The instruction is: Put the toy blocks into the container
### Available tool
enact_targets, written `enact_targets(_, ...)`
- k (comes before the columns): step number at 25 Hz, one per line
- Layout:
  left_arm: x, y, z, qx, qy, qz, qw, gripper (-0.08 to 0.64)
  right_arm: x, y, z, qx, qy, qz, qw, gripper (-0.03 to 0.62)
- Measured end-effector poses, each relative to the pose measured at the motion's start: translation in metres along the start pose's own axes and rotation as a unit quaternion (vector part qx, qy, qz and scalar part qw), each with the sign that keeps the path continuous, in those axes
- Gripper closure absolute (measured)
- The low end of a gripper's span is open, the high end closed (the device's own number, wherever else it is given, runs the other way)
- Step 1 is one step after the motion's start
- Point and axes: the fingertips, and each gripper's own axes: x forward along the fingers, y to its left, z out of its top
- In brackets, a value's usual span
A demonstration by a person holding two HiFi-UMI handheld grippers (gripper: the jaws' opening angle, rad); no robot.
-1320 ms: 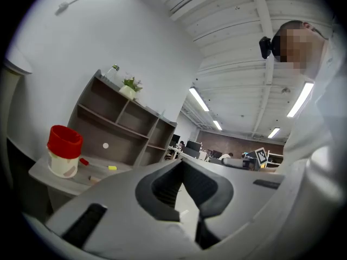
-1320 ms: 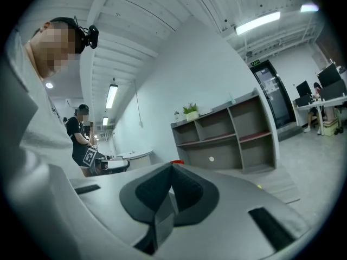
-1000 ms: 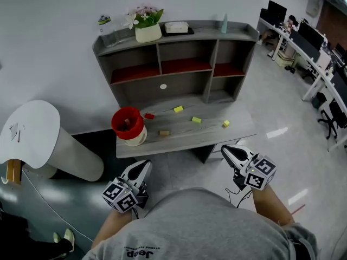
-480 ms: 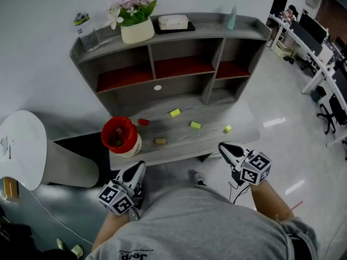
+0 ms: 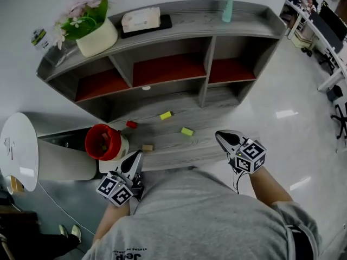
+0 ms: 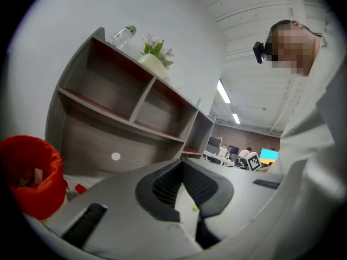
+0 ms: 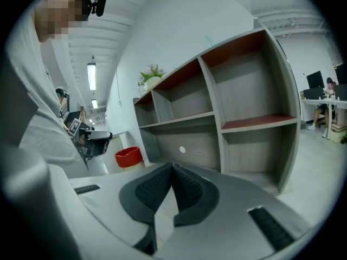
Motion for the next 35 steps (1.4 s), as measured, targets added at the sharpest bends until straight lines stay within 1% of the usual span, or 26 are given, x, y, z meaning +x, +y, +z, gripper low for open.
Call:
enact_targets(2,0.019,0.000,-0.006,-0.002,0.015,-0.002,0.9999,0.551,0.004,-0.026,-0.005,0.000,0.012,-0.017,1.000,0.581)
enact_targets(4,0.034,0.004,-0.012,0.000,0.033,-0.008,0.9994,0.551,0.004,-0.048,-0.012,0.002,0.024,-0.039,0.999,0.563)
enact_targets(7,0.056,0.007,-0.027,0.003,0.064,-0.031,0.9975,0.551,0.001,-0.075,-0.030,0.005,0.048,-0.075,0.996,0.560)
enact_targets(10,0.082,0.005,-0.043,0.005,0.092,-0.068,0.9934,0.551,0.001,-0.095,-0.060,0.007,0.091,-0.104,0.990,0.486)
enact_targets(13,0.110,-0.002,-0.064,0.009,0.120,-0.105,0.9871,0.551,0.004,-0.109,-0.103,0.015,0.146,-0.126,0.981,0.429)
enact_targets(15,0.128,-0.009,-0.079,0.012,0.139,-0.124,0.9825,0.551,0.005,-0.117,-0.134,0.016,0.185,-0.137,0.973,0.392)
enact_targets(18,0.152,-0.025,-0.103,0.016,0.167,-0.150,0.9743,0.551,0.007,-0.129,-0.177,0.023,0.238,-0.152,0.959,0.355)
enact_targets(20,0.163,-0.036,-0.118,0.023,0.187,-0.167,0.9677,0.551,0.009,-0.134,-0.202,0.030,0.262,-0.163,0.951,0.344)
enact_targets(23,0.172,-0.049,-0.135,0.029,0.210,-0.183,0.9599,0.551,0.017,-0.138,-0.228,0.029,0.283,-0.170,0.944,0.342)
enact_targets(26,0.176,-0.056,-0.146,0.024,0.219,-0.187,0.9573,0.551,0.027,-0.138,-0.238,0.025,0.287,-0.163,0.944,0.342)
enact_targets(28,0.176,-0.056,-0.150,0.018,0.223,-0.184,0.9570,0.551,0.033,-0.139,-0.241,0.016,0.289,-0.164,0.943,0.344)
enact_targets(29,0.175,-0.055,-0.152,0.015,0.225,-0.182,0.9570,0.551,0.035,-0.140,-0.242,0.011,0.291,-0.165,0.942,0.355)
enact_targets(30,0.174,-0.054,-0.154,0.012,0.227,-0.180,0.9571,0.551,0.036,-0.140,-0.242,0.006,0.292,-0.165,0.942,0.405)
enact_targets(31,0.173,-0.053,-0.156,0.009,0.227,-0.177,0.9575,0.551,0.037,-0.139,-0.241,0.003,0.293,-0.164,0.942,0.425)
enact_targets(35,0.170,-0.047,-0.155,-0.005,0.217,-0.166,0.9621,0.551,0.039,-0.136,-0.226,-0.001,0.291,-0.156,0.944,0.428)
